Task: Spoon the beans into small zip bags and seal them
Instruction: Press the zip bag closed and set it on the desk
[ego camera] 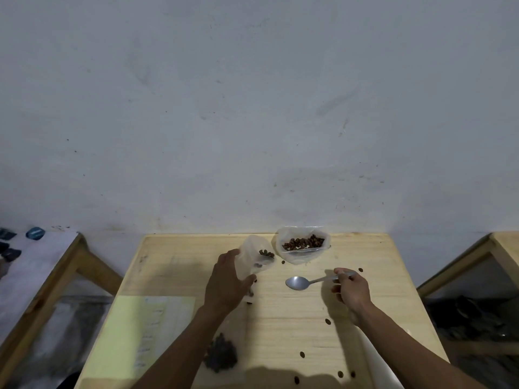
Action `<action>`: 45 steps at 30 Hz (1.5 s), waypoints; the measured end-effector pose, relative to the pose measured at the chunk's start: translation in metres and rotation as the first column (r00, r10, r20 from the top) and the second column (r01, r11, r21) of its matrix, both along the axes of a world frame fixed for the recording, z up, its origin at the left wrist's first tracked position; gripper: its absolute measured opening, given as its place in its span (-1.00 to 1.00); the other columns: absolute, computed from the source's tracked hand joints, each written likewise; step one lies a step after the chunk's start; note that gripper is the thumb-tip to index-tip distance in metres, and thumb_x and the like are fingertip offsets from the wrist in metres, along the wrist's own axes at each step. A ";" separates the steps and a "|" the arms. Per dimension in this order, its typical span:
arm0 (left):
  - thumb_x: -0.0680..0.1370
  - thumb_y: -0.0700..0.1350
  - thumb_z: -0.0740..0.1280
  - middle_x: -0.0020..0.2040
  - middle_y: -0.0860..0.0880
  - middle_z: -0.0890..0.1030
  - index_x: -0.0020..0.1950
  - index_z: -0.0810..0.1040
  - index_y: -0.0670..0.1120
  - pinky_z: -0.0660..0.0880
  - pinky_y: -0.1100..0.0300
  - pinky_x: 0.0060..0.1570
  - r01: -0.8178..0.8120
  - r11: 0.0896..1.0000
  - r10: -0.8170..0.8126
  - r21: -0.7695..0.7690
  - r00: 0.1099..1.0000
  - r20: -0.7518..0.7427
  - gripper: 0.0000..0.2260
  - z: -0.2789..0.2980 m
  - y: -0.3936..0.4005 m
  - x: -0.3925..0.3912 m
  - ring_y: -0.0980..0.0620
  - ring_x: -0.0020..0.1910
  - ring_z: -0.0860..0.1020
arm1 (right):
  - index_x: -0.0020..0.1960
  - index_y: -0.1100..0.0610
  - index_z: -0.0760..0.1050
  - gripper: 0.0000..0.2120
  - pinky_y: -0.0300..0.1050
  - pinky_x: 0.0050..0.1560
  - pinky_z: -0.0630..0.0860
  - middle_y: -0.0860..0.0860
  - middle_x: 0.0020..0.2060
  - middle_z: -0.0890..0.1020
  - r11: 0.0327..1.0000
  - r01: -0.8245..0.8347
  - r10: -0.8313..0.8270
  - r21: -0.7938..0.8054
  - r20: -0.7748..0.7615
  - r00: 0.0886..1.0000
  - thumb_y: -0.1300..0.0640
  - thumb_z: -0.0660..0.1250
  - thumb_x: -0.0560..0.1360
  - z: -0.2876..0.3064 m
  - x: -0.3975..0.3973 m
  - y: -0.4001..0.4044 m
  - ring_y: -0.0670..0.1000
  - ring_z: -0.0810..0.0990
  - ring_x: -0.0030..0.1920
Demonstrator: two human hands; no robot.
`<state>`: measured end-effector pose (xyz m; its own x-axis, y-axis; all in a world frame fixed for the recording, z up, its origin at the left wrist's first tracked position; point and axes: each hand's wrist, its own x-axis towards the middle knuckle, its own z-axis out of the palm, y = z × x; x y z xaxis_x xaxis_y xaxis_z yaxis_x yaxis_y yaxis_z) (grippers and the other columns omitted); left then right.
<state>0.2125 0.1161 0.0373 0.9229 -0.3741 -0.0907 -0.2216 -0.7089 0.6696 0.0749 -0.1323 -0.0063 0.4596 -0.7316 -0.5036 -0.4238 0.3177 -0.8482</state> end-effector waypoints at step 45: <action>0.46 -0.25 0.45 -0.23 0.14 0.52 0.01 0.59 -0.10 0.37 0.48 -0.25 0.375 0.920 -0.343 -0.113 0.911 0.230 -0.84 0.047 -0.023 0.016 0.24 -0.31 0.48 | -0.19 0.27 0.64 -0.82 -0.23 -0.12 0.56 0.16 -0.23 0.70 0.752 -0.551 0.639 -0.363 0.193 0.744 0.19 0.39 0.53 0.128 0.045 0.000 -0.06 0.62 -0.24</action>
